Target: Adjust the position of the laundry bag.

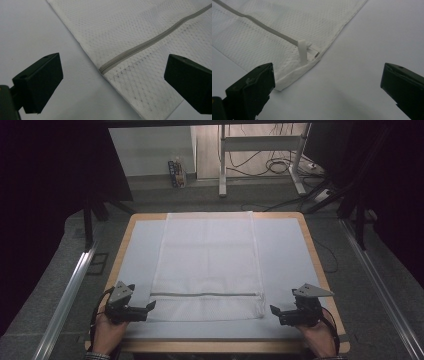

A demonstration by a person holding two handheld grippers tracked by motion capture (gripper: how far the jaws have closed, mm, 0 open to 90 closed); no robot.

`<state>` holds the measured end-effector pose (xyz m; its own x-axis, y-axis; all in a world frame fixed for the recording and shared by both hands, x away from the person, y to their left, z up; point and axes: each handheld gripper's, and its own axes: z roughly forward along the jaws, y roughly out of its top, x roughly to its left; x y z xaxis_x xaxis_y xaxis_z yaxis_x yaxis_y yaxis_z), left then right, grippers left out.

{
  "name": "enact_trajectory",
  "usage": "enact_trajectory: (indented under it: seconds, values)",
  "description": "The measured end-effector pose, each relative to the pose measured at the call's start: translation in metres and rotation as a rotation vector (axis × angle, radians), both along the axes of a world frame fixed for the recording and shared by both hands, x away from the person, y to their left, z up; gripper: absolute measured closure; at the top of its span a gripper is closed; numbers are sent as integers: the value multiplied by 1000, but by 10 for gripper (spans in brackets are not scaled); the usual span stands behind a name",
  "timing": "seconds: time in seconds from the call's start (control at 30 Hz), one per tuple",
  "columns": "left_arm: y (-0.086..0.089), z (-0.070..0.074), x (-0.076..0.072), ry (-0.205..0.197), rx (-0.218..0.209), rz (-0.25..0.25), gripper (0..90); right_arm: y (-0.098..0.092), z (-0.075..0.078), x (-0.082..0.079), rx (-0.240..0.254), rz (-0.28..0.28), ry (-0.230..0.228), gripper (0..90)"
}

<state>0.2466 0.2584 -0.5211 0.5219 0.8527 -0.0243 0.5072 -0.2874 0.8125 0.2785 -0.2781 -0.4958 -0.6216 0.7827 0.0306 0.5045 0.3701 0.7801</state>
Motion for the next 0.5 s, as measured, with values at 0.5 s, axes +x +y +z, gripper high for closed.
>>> enact_trajectory:
  seconds: [0.5]
  values:
    - [1, 0, 1, 19, -25, 3, 38, 2, -1, 3, 22, 18, 32, 0]
